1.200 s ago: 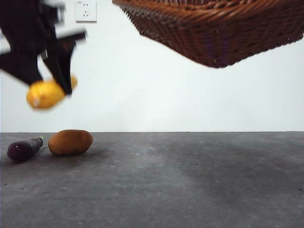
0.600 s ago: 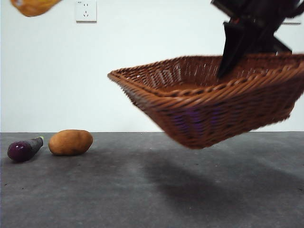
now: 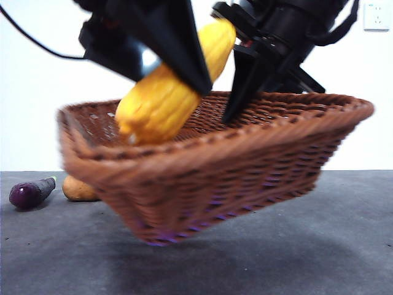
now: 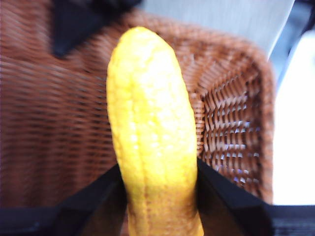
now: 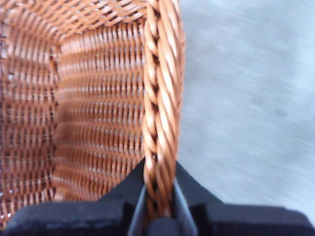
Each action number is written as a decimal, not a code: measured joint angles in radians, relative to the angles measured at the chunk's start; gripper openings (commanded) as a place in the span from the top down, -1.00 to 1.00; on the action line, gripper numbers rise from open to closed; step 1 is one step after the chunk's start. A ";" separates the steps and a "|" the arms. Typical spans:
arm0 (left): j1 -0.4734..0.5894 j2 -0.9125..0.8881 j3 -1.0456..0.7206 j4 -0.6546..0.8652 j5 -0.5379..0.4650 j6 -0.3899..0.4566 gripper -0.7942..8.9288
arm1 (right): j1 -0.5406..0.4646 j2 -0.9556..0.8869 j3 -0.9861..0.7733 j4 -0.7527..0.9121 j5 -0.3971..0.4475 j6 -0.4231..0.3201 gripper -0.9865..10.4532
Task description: Help me put the vegetables on the table into the basket
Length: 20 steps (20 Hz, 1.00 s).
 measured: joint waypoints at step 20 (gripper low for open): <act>-0.006 0.131 0.054 -0.031 0.088 0.124 -0.30 | -0.001 0.008 0.000 0.014 0.015 0.005 0.84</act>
